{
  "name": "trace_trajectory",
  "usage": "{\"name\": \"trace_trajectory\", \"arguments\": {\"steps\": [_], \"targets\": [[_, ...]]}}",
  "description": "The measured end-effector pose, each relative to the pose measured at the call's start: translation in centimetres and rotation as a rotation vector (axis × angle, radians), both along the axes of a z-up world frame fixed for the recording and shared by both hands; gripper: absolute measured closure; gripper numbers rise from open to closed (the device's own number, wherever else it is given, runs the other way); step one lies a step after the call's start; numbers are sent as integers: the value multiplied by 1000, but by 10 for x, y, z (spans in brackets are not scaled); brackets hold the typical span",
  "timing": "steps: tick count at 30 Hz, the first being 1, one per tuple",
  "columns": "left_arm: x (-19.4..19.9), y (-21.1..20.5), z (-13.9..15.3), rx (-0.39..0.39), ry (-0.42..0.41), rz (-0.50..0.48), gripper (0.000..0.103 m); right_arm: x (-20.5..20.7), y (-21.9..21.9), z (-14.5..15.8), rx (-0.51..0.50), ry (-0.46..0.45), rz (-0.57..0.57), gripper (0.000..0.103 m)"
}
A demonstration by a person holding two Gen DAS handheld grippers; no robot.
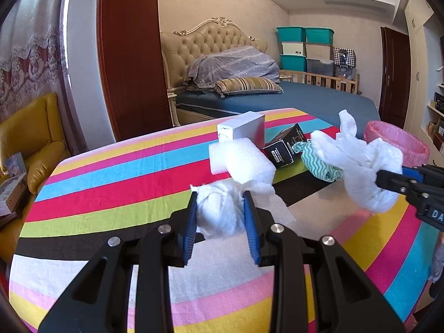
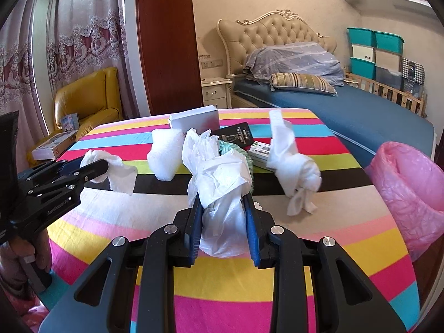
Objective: Collect trash
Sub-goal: 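Lift and carry the tissue ball and plastic bag with both tools to the wastebasket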
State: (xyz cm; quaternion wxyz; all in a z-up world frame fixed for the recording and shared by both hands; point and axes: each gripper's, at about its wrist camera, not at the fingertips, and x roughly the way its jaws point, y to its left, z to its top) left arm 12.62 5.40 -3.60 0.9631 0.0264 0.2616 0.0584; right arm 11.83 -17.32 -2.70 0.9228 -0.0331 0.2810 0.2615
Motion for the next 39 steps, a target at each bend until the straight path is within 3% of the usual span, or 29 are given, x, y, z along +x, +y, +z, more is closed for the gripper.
{"name": "trace_trajectory", "arguments": {"steps": [11, 24, 39], "targets": [[-4, -16, -1, 0, 3, -34, 73, -8, -35, 4, 22, -21, -40, 75], [-3, -71, -4, -15, 52, -188, 72, -6, -79, -2, 56, -12, -111, 75], [17, -155, 1, -22, 97, -402, 73, -5, -163, 8, 102, -53, -264, 75]]}}
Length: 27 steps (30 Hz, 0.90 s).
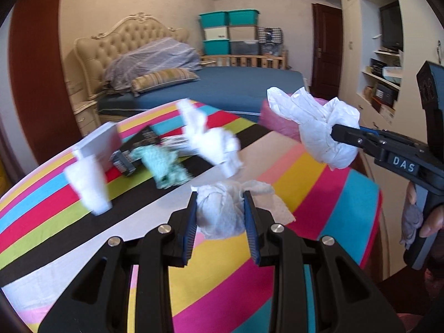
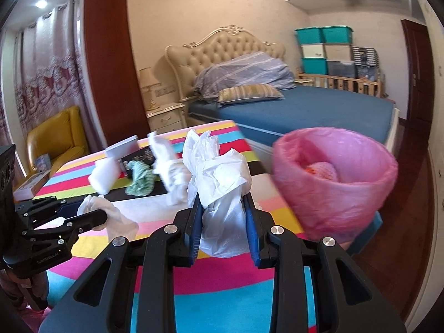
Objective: Collect trash
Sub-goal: 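Lift and carry the tissue ball and plastic bag with both tools to the wastebasket, then open the left tool to drop the tissue ball while the right tool drops the bag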
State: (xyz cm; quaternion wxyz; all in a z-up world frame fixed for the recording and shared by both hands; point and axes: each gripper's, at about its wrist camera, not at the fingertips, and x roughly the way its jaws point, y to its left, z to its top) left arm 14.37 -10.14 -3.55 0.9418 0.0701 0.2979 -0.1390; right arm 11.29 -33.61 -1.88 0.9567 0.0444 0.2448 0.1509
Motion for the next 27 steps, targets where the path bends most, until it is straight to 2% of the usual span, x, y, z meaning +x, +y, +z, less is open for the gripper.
{"name": "trace_trajectory", "arguments": {"steps": [12, 21, 27], "targets": [[55, -70, 25, -75, 8, -134, 72, 18, -68, 7, 3, -21, -125, 75], [118, -129, 47, -139, -12, -193, 72, 63, -118, 20, 20, -26, -189, 75], [165, -163, 46, -185, 2, -210, 71, 94, -137, 27, 0, -13, -219, 75]]}}
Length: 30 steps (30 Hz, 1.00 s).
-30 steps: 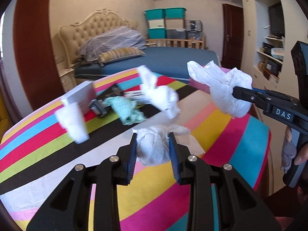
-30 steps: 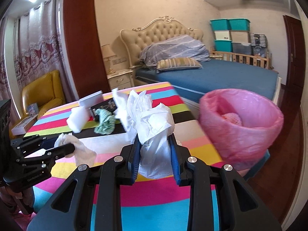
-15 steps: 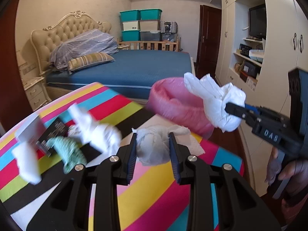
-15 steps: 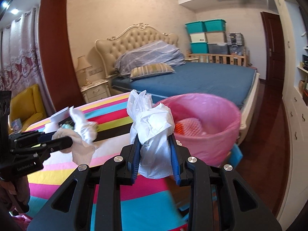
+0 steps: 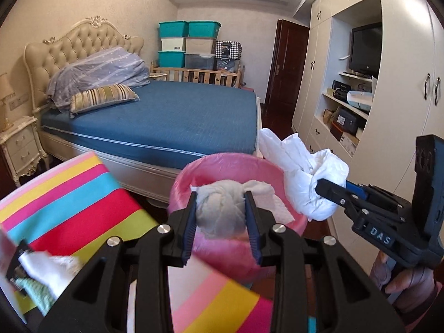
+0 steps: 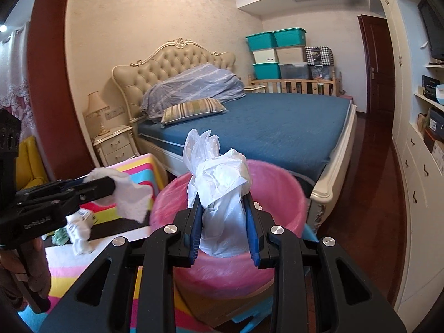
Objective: Collect trash
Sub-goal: 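Open the left tool to drop the tissue ball while the right tool drops the bag, then move both open tools back over the remaining trash on the table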
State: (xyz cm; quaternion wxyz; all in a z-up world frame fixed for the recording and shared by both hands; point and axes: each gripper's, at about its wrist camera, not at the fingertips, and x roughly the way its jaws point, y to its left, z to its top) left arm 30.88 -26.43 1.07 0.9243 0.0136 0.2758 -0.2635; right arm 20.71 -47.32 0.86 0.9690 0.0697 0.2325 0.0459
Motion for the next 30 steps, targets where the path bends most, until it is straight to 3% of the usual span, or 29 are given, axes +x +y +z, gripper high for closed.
{"name": "trace_trajectory", "arguments": {"steps": [7, 9, 11, 14, 19, 25, 30], "targets": [[42, -18, -11, -23, 45, -20, 68, 33, -13, 3, 3, 35, -32, 74], [52, -23, -15, -26, 50, -31, 57, 44, -14, 1, 0, 48, -29, 68], [61, -24, -20, -24, 51, -19, 29, 50, -11, -2, -14, 59, -28, 59], [68, -15, -24, -34, 59, 26, 17, 54, -13, -5, -52, 65, -76, 38], [54, 16, -24, 14, 14, 95, 5, 40, -19, -9, -22, 63, -113, 38], [15, 46, -19, 90, -80, 119, 5, 20, 1, -16, -15, 69, -92, 38], [-11, 60, -22, 126, -98, 107, 5, 7, 29, -23, 24, 69, -50, 30]]}}
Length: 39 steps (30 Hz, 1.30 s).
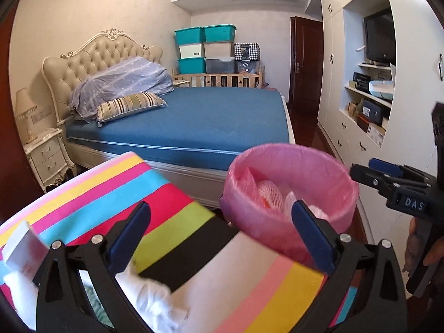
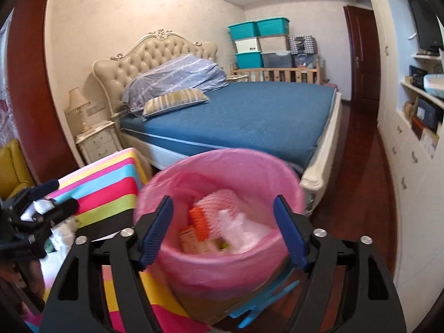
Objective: Collect trash
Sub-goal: 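Move both open tools back over the remaining trash on the table, then grasp the green striped cloth with the left tool while the right tool grasps a white tissue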
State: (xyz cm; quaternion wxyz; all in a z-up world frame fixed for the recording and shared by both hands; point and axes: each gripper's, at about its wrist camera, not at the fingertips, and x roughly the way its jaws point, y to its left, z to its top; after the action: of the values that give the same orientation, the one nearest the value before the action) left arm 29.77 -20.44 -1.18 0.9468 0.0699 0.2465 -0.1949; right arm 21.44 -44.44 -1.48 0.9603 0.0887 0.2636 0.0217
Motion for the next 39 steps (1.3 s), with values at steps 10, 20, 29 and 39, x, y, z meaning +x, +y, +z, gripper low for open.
{"name": "trace_trajectory", "arguments": {"steps": [10, 20, 29, 39], "targets": [[-58, 78, -7, 64, -61, 165, 5, 0, 77, -20, 24, 50, 207, 30], [-75, 152, -18, 99, -24, 384, 5, 6, 152, -17, 9, 88, 414, 30], [-83, 184, -21, 67, 17, 478, 5, 20, 220, -24, -102, 153, 551, 30], [-81, 176, -24, 55, 42, 458, 5, 42, 241, -34, -146, 212, 573, 54]]}}
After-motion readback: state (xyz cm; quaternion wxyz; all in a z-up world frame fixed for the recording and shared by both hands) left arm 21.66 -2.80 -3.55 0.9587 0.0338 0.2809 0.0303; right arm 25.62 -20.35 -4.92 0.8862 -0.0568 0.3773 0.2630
